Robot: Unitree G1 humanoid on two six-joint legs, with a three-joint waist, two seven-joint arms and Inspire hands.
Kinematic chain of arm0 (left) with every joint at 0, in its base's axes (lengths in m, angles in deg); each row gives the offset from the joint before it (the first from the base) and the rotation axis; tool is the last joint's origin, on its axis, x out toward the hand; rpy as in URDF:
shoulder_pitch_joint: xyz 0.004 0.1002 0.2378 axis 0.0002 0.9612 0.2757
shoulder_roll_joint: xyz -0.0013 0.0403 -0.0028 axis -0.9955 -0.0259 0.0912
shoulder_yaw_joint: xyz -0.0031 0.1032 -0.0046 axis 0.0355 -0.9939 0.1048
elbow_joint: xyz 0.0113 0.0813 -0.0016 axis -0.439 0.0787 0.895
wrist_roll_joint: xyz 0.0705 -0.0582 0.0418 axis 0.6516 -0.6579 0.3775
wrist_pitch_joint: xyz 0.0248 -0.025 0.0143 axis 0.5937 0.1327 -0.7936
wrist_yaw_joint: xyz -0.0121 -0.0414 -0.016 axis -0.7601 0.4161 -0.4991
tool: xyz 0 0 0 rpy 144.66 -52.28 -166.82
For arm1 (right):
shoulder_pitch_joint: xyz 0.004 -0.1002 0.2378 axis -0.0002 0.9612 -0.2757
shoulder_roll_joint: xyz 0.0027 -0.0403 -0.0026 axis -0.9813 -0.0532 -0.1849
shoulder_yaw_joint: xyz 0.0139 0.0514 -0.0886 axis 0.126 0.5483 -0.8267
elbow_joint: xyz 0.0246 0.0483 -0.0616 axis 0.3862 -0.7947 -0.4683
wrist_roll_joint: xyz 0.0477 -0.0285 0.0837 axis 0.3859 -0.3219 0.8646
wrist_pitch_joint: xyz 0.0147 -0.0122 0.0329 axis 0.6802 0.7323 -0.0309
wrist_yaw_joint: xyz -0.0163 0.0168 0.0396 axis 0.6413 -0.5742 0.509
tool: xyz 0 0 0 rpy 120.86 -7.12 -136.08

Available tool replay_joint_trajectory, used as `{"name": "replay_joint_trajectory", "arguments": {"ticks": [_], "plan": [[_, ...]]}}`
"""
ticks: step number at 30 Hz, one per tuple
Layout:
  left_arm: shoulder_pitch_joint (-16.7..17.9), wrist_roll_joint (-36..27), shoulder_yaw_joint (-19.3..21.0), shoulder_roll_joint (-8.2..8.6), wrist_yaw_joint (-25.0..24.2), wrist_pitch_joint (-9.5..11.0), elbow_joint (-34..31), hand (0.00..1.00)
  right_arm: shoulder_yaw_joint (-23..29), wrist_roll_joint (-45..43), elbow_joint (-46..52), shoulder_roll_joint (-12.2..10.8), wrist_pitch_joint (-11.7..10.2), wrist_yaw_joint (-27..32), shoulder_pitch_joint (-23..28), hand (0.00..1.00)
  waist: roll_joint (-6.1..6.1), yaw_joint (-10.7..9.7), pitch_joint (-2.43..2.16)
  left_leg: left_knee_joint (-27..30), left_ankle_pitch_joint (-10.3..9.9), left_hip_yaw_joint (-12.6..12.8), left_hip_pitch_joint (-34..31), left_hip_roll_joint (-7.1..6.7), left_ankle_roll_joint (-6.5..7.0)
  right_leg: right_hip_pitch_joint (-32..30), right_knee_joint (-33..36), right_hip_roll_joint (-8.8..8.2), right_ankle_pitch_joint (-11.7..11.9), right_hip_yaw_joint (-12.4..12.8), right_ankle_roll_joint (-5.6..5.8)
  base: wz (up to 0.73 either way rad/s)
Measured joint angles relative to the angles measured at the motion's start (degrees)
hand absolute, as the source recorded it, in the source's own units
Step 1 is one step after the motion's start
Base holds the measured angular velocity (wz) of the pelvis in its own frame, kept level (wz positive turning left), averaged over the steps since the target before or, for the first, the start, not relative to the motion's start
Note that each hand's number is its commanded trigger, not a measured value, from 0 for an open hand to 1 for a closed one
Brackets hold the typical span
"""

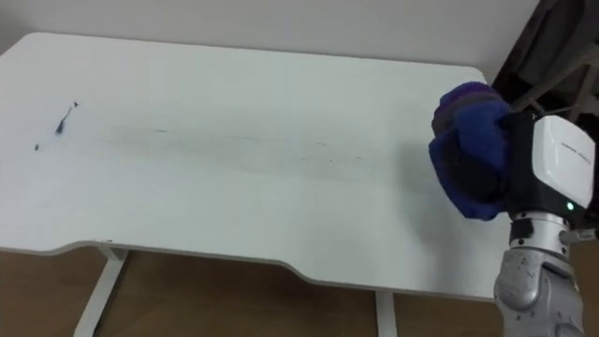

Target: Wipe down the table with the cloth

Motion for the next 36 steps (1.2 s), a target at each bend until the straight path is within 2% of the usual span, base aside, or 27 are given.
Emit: {"name": "replay_joint_trajectory", "arguments": {"ticks": [4, 6, 9, 13, 16, 20, 29, 33, 36], "plan": [[-0.2, 0.0, -0.1, 0.00, 0.1, 0.8, 0.0, 0.00, -0.4, 0.4, 0.0, -1.2, 0.0, -0.6, 0.4, 0.00, -0.05, 0.1, 0.23, -0.1, 0.0, 0.2, 0.5, 0.00, 0.00, 0.0, 0.0, 0.01, 0.0, 0.1, 0.00, -0.02], [-0.3, 0.1, 0.0, -0.01, 0.1, 1.0, 0.0, 0.00, -1.6, 0.2, 0.0, -1.1, 0.0, -0.8, 0.4, 0.00, -0.19, 0.3, 0.48, -0.3, 0.0, 0.4, 0.5, 0.01, 0.00, 0.0, 0.0, 0.05, 0.0, 0.4, 0.00, -0.06], [-0.5, 0.1, -0.1, -0.02, 0.5, 1.1, 0.2, 0.00, -3.7, -0.1, -0.3, -1.2, -0.1, -0.9, 0.6, 0.00, -0.58, 0.3, 0.62, -0.8, 0.0, 0.6, 0.6, 0.06, -0.02, -0.2, -0.1, 0.22, 0.0, 0.7, 0.00, -0.06], [-0.9, 0.1, -0.6, 0.02, 1.4, 1.1, 1.3, 0.00, -5.6, -0.1, -0.5, -1.3, -0.1, -1.0, 0.8, 0.00, -1.11, 0.6, 0.49, -1.0, 0.0, 0.7, 0.3, 0.11, -0.03, -0.6, -0.1, 0.32, 0.0, 0.7, 0.00, 0.00], [-0.9, 0.1, -0.5, 0.01, 1.5, 1.1, 1.3, 0.00, -5.7, -0.6, -0.5, -1.5, -0.2, -1.0, 0.8, 0.00, -1.32, 1.5, 0.38, -1.0, 0.0, 0.7, -0.2, 0.11, -0.03, -1.2, -0.1, 0.35, 0.0, 0.8, 0.00, 0.00], [-0.7, 0.1, -0.5, 0.00, 1.4, 1.1, 1.4, 0.00, -5.7, -0.6, -1.2, -1.5, -1.0, -1.0, 0.8, 0.00, -1.36, 1.8, 0.33, -1.0, 0.0, 0.7, -0.1, 0.12, -0.03, -1.1, -0.2, 0.34, 0.0, 0.6, 0.00, 0.00], [0.4, 0.1, 0.0, 0.00, -0.1, 1.0, 1.5, 0.00, -4.3, -1.1, -7.8, -1.5, -0.8, -1.3, 1.4, 0.00, -1.50, 1.2, 0.28, -0.9, 0.0, 0.6, -0.3, 0.12, -0.03, -1.1, -0.2, 0.34, 0.0, 0.4, 0.02, 0.00], [0.9, 0.0, 0.0, 0.00, -0.1, 0.1, 1.4, 0.00, -3.1, 3.5, -13.2, -1.5, -0.7, -1.2, 1.6, 0.00, -1.48, 0.9, 0.19, -0.8, 0.0, 0.5, -0.2, 0.12, -0.03, -1.0, -0.2, 0.34, 0.0, 0.5, 0.01, 0.00], [1.6, 0.1, 0.3, 0.01, 0.0, -0.3, 1.4, 0.00, 0.3, 6.3, -17.0, -1.5, -0.4, -1.0, 1.7, 0.00, -1.52, 0.1, 0.04, -0.7, 0.0, 0.5, -0.3, 0.12, -0.03, -1.0, -0.1, 0.34, 0.0, 0.4, 0.01, 0.00]]}}
